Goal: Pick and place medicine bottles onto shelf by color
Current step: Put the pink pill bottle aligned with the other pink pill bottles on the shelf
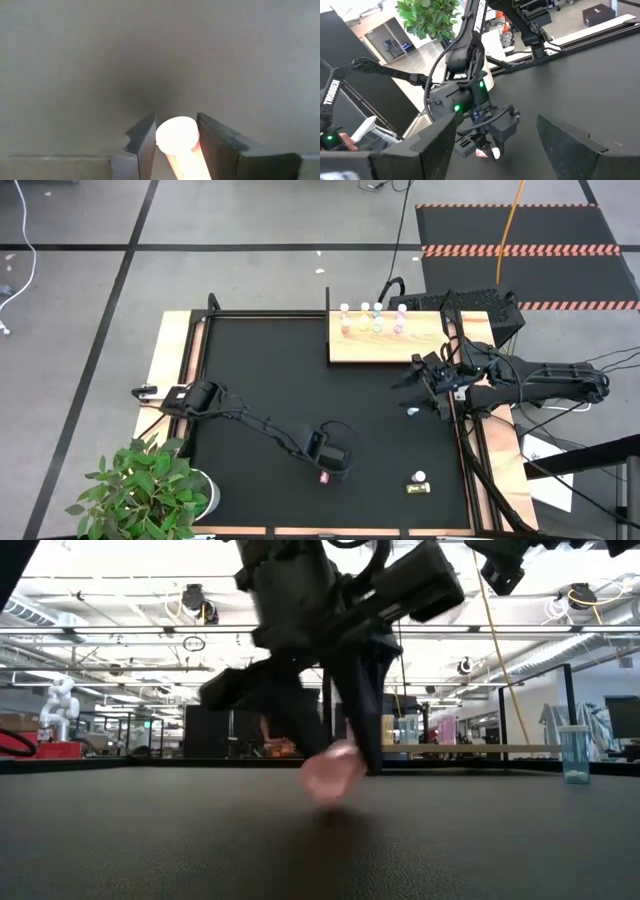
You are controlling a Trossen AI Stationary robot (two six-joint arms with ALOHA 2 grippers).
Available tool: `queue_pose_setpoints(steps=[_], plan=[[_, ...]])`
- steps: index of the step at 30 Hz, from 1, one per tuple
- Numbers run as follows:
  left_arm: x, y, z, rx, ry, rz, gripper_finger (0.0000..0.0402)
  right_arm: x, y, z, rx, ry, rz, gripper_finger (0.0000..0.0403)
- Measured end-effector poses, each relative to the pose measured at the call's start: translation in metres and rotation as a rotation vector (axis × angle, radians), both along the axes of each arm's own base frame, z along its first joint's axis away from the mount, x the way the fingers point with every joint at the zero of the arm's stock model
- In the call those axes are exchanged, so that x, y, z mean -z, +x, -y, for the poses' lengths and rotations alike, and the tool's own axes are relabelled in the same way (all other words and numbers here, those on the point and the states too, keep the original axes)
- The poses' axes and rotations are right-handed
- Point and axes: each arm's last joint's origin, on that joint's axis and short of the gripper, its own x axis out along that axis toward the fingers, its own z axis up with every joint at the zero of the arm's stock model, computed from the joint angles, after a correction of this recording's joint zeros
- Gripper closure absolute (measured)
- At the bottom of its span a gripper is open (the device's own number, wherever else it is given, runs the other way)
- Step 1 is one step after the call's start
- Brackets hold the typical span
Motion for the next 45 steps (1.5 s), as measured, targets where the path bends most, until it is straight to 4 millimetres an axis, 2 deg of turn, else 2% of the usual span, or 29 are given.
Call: queue_pose_setpoints(steps=[8, 11, 15, 20, 25, 30, 38, 45], plan=[[-0.048, 0.001, -0.031, -0.038, 0.051, 0.13, 0.0295, 0.005, 0.0, 0.003, 0.119, 0.034, -0.052, 0.0133], [-0.072, -0.002, -0.046, -0.067, 0.109, 0.201, 0.0288, 0.02, 0.001, 0.004, 0.161, 0.107, -0.118, 0.0133], [-0.109, -0.009, -0.066, -0.104, 0.24, 0.32, 0.0271, 0.051, 0.003, 0.003, 0.157, 0.219, -0.199, 0.0133], [-0.15, -0.01, -0.084, -0.101, 0.431, 0.529, 0.0279, 0.069, 0.008, -0.003, 0.073, 0.34, -0.074, 0.0133], [-0.176, 0.004, -0.093, -0.038, 0.563, 0.769, 0.0284, 0.063, 0.011, -0.004, 0.028, 0.338, 0.132, 0.0133], [-0.192, 0.014, -0.096, -0.003, 0.668, 0.939, 0.0275, 0.057, 0.011, -0.004, 0.033, 0.248, 0.237, 0.0133], [-0.2, 0.016, -0.104, -0.03, 0.697, 1.01, 0.0283, 0.046, 0.011, -0.003, 0.06, 0.192, 0.376, 0.0133], [-0.2, 0.016, -0.104, -0.032, 0.704, 1.007, 0.028, 0.05, 0.017, -0.001, 0.112, 0.187, 0.362, 0.0134]])
